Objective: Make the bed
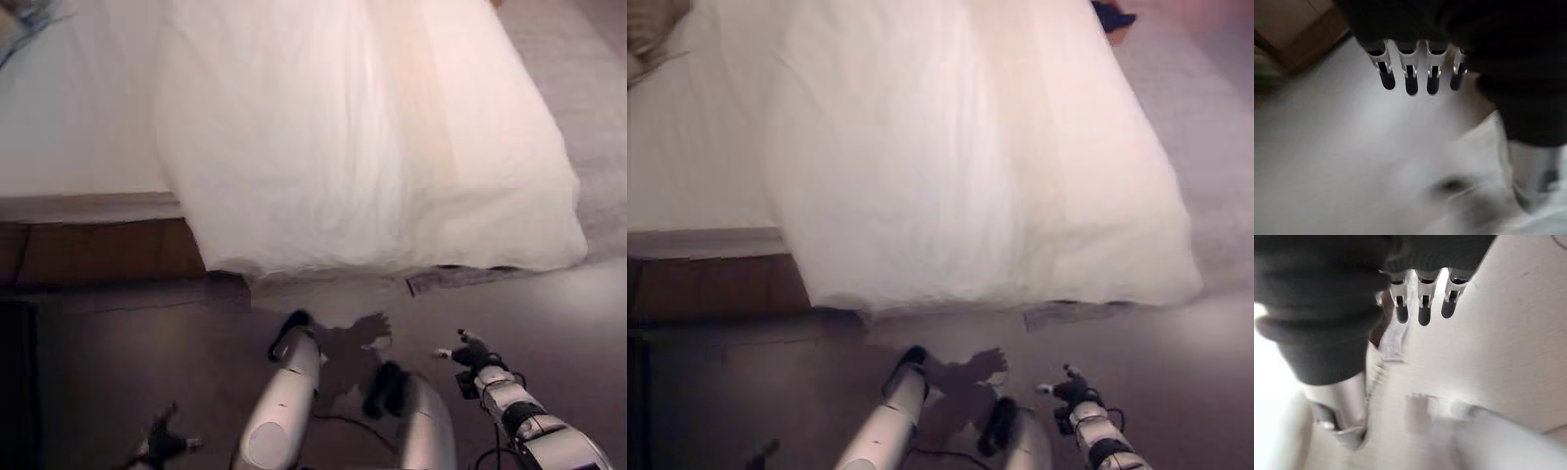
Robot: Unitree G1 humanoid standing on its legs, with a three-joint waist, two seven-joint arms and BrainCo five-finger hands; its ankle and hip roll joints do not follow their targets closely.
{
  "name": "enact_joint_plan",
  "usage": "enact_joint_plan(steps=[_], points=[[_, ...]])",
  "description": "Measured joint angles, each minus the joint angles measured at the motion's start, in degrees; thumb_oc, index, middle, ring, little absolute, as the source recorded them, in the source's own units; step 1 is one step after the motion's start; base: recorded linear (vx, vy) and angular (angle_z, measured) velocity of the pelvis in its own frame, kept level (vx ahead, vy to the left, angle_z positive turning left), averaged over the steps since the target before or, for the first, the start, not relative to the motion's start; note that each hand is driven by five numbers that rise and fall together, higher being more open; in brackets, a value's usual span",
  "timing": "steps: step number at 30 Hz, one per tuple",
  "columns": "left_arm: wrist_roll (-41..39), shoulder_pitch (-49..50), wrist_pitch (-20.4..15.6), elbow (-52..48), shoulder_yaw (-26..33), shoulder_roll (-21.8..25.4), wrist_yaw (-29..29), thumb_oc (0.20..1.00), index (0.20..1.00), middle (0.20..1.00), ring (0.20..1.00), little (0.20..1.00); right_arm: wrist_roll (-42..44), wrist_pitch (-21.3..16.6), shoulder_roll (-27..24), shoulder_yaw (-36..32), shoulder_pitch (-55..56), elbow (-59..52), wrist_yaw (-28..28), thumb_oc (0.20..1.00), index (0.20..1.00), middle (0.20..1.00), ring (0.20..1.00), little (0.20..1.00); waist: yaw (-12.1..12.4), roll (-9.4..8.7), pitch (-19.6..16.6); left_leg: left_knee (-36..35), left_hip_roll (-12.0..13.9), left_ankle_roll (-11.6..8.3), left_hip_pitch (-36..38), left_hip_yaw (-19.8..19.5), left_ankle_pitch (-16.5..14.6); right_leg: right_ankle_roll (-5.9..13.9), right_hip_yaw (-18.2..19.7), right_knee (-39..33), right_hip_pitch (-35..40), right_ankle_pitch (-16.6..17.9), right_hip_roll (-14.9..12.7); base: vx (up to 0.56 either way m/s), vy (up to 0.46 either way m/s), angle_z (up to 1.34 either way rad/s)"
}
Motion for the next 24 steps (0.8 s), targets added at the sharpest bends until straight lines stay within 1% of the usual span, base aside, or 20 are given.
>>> enact_joint_plan(steps=[1, 3, 4, 5, 6, 7, 8, 9, 10, 12, 13, 14, 15, 16, 17, 19, 20, 22, 23, 24], points=[[-1.97, -0.37, -0.63, -2.62, 2.13, -0.61, 0.14, 1.000, 1.000, 1.000, 1.000, 1.000, 0.96, -0.91, 0.14, -0.85, 0.34, -4.61, -1.41, 1.000, 1.000, 1.000, 1.000, 1.000, 0.04, 1.13, 0.18, -1.40, 0.49, -0.27, 0.09, 0.13, 0.70, 0.00, 0.05, -0.26, -0.27, 0.39, 0.13, 0.00, -0.036, -0.32], [-4.42, -1.08, -1.56, -7.01, 4.72, -0.19, 1.49, 1.000, 1.000, 1.000, 1.000, 1.000, 1.16, -2.06, 1.25, -1.81, 2.06, -11.61, -3.05, 1.000, 1.000, 1.000, 1.000, 1.000, -0.06, 1.21, 0.08, -0.90, 0.09, 0.05, -0.56, 1.11, 0.90, -0.12, 0.53, 0.34, -0.91, 1.10, -0.51, -0.04, -0.010, -0.04], [-7.20, -3.15, -2.79, -10.87, 6.13, -0.15, 3.56, 1.000, 1.000, 1.000, 1.000, 1.000, 0.79, -2.98, 1.45, -2.07, 3.83, -18.88, -5.53, 1.000, 1.000, 1.000, 1.000, 1.000, -0.69, 1.68, 0.25, -0.69, -0.33, 0.06, -1.34, 0.85, 0.91, -0.51, 0.49, 0.16, -1.96, 1.94, -0.65, -0.04, 0.011, 0.08], [-8.84, -4.99, -3.52, -13.01, 6.38, -0.49, 4.70, 1.000, 1.000, 1.000, 1.000, 1.000, 0.45, -3.92, 1.56, -2.22, 4.43, -23.05, -6.56, 1.000, 1.000, 1.000, 1.000, 1.000, -0.58, 1.85, 0.29, -1.04, -0.40, 0.29, -1.86, 0.62, 1.05, -0.63, 0.38, -0.32, -2.50, 2.42, -0.65, -0.06, 0.038, -0.08], [-13.00, -7.42, -5.97, -15.74, 6.27, -2.31, 7.14, 1.000, 1.000, 1.000, 1.000, 1.000, 0.33, -5.98, 3.06, -2.40, 4.07, -26.39, -8.38, 1.000, 1.000, 1.000, 1.000, 1.000, -0.31, 2.00, 0.30, -1.49, -0.45, 1.71, -2.43, 0.24, 2.00, -0.39, 0.00, -1.30, -3.00, 3.75, -0.63, -0.03, 0.028, -0.25], [-14.24, -9.61, -7.32, -16.04, 5.80, -3.03, 7.62, 1.000, 1.000, 1.000, 1.000, 1.000, 0.28, -6.68, 3.62, -1.80, 2.55, -26.48, -8.75, 1.000, 1.000, 1.000, 1.000, 1.000, -0.62, 2.05, 0.32, -1.26, -0.42, 1.77, -2.50, 0.28, 2.05, -0.36, -0.07, -1.38, -3.14, 4.10, -0.76, -0.05, 0.069, -0.24], [-22.07, -13.65, -8.72, -16.48, 3.92, -4.07, 7.52, 1.000, 1.000, 1.000, 1.000, 1.000, 0.30, -7.09, 3.69, -0.38, 1.37, -28.33, -9.35, 1.000, 1.000, 1.000, 1.000, 1.000, -1.33, 2.21, 0.38, -0.93, -0.72, 2.10, -2.97, 0.72, 2.31, -0.45, 0.24, -1.29, -3.57, 4.79, -1.04, -0.02, 0.043, -0.05], [-25.71, -15.90, -9.62, -16.49, 2.88, -4.43, 6.69, 1.000, 1.000, 1.000, 1.000, 1.000, 0.42, -7.44, 3.47, 0.99, 0.56, -28.95, -8.76, 1.000, 1.000, 1.000, 1.000, 1.000, -1.96, 2.21, 0.38, -0.82, -0.92, 2.23, -3.38, 1.00, 2.40, -0.61, 0.53, -1.34, -3.87, 5.12, -1.10, -0.03, 0.076, -0.02], [-31.17, -19.21, -10.53, -16.58, 0.46, -3.94, 4.71, 1.000, 1.000, 1.000, 1.000, 1.000, 0.50, -8.28, 2.34, 4.00, -0.18, -30.28, -6.77, 1.000, 1.000, 1.000, 1.000, 1.000, -2.52, 2.30, 0.39, -0.74, -0.83, 2.47, -4.48, 1.41, 2.55, -0.52, 1.07, -1.27, -5.05, 5.58, -1.12, -0.01, 0.035, -0.07], [-34.39, -20.49, -11.21, -16.20, -1.02, -3.78, 2.49, 1.000, 1.000, 1.000, 1.000, 1.000, 1.46, -8.70, 1.91, 6.97, -2.46, -29.55, -4.19, 1.000, 1.000, 1.000, 1.000, 1.000, -3.42, 2.39, 0.44, -0.44, -1.15, 2.41, -5.06, 1.77, 3.26, -0.45, 1.08, -1.42, -5.82, 6.23, -1.50, -0.02, 0.041, -0.16], [-35.79, -21.62, -11.11, -15.53, -1.84, -3.54, 1.54, 1.000, 1.000, 1.000, 1.000, 1.000, 2.22, -8.70, 0.95, 8.23, -2.94, -28.75, -2.76, 1.000, 1.000, 1.000, 1.000, 1.000, -3.48, 2.39, 0.44, -0.31, -1.20, 1.57, -5.04, 2.09, 3.64, -0.72, 1.18, -1.27, -5.91, 6.93, -1.84, -0.04, 0.047, -0.10], [-36.51, -22.19, -11.12, -14.41, -2.96, -3.37, 0.40, 1.000, 1.000, 1.000, 1.000, 1.000, 2.82, -8.73, 0.17, 9.54, -3.43, -27.63, -1.26, 1.000, 1.000, 1.000, 1.000, 1.000, -3.44, 2.40, 0.45, -0.26, -1.21, 1.47, -5.04, 2.37, 3.59, -0.73, 1.43, -1.18, -5.99, 7.07, -1.97, -0.05, 0.046, -0.09], [-38.96, -24.98, -10.82, -12.30, -5.27, -3.14, -1.59, 1.000, 1.000, 1.000, 1.000, 1.000, 6.40, -8.37, -0.18, 13.10, -6.04, -24.55, 1.78, 1.000, 1.000, 1.000, 1.000, 1.000, -3.55, 2.38, 0.44, -0.35, -1.21, 1.55, -5.43, 3.10, 3.65, -0.56, 1.96, -1.37, -6.61, 7.18, -1.90, -0.05, 0.041, -0.10], [-39.75, -25.97, -10.45, -11.39, -5.98, -3.14, -2.32, 1.000, 1.000, 1.000, 1.000, 1.000, 7.37, -8.12, -0.17, 14.33, -7.30, -23.46, 2.93, 1.000, 1.000, 1.000, 1.000, 1.000, -3.58, 2.40, 0.46, -0.24, -1.18, 1.45, -5.76, 3.27, 3.71, -0.44, 2.15, -1.31, -7.04, 7.31, -1.92, -0.04, 0.031, -0.10], [-40.01, -28.56, -10.06, -9.59, -7.43, -2.94, -3.17, 1.000, 1.000, 1.000, 1.000, 1.000, 9.48, -7.91, -0.40, 17.46, -9.84, -21.24, 4.99, 1.000, 1.000, 1.000, 1.000, 1.000, -3.80, 2.38, 0.44, -0.16, -1.23, 1.21, -6.26, 3.77, 3.81, -0.36, 2.47, -1.32, -7.58, 7.46, -2.04, -0.05, 0.026, -0.10], [-39.96, -33.76, -8.98, -5.55, -10.50, -0.74, -4.66, 1.000, 1.000, 1.000, 1.000, 1.000, 12.76, -6.38, -1.43, 22.79, -17.59, -15.02, 8.45, 1.000, 1.000, 1.000, 1.000, 1.000, -3.74, 2.38, 0.45, -0.18, -1.03, 0.57, -7.33, 4.61, 4.14, -0.30, 3.19, -1.38, -9.13, 8.12, -1.97, -0.05, 0.030, -0.16], [-40.60, -35.56, -9.21, -3.99, -11.33, -0.82, -5.10, 1.000, 1.000, 1.000, 1.000, 1.000, 14.61, -6.18, -0.97, 23.72, -20.51, -12.38, 9.18, 1.000, 1.000, 1.000, 1.000, 1.000, -3.85, 2.38, 0.45, -0.11, -1.00, 0.37, -7.93, 4.73, 4.27, -0.30, 3.50, -1.34, -9.80, 8.22, -1.91, -0.05, 0.048, -0.16], [-44.15, -40.83, -9.25, 2.66, -13.45, -2.30, -5.81, 1.000, 1.000, 1.000, 1.000, 1.000, 18.86, -4.67, 0.09, 26.78, -28.15, -6.19, 10.16, 1.000, 1.000, 1.000, 1.000, 1.000, -4.78, 2.36, 0.47, 0.63, -1.03, 0.26, -9.51, 5.38, 4.32, -0.18, 4.17, -1.29, -11.47, 8.71, -1.71, -0.04, 0.031, -0.16], [-45.51, -43.61, -7.88, 7.75, -14.76, -3.21, -5.78, 1.000, 1.000, 1.000, 1.000, 1.000, 20.62, -4.04, 0.53, 28.58, -33.19, -3.70, 10.86, 1.000, 1.000, 1.000, 1.000, 1.000, -4.98, 2.35, 0.56, 1.37, -0.76, 0.25, -11.16, 6.03, 4.28, -0.22, 4.66, -1.11, -13.21, 9.04, -1.57, 0.06, -0.038, -0.25], [-47.08, -45.09, -7.21, 8.90, -15.29, -3.81, -5.72, 1.000, 1.000, 1.000, 1.000, 1.000, 21.99, -3.86, 0.55, 29.11, -35.74, -3.25, 11.25, 1.000, 1.000, 1.000, 1.000, 1.000, -5.17, 2.14, 0.55, 1.93, -0.65, 0.24, -12.61, 6.39, 4.27, -0.20, 4.94, -0.93, -14.77, 9.32, -1.44, 0.06, -0.043, -0.25]])
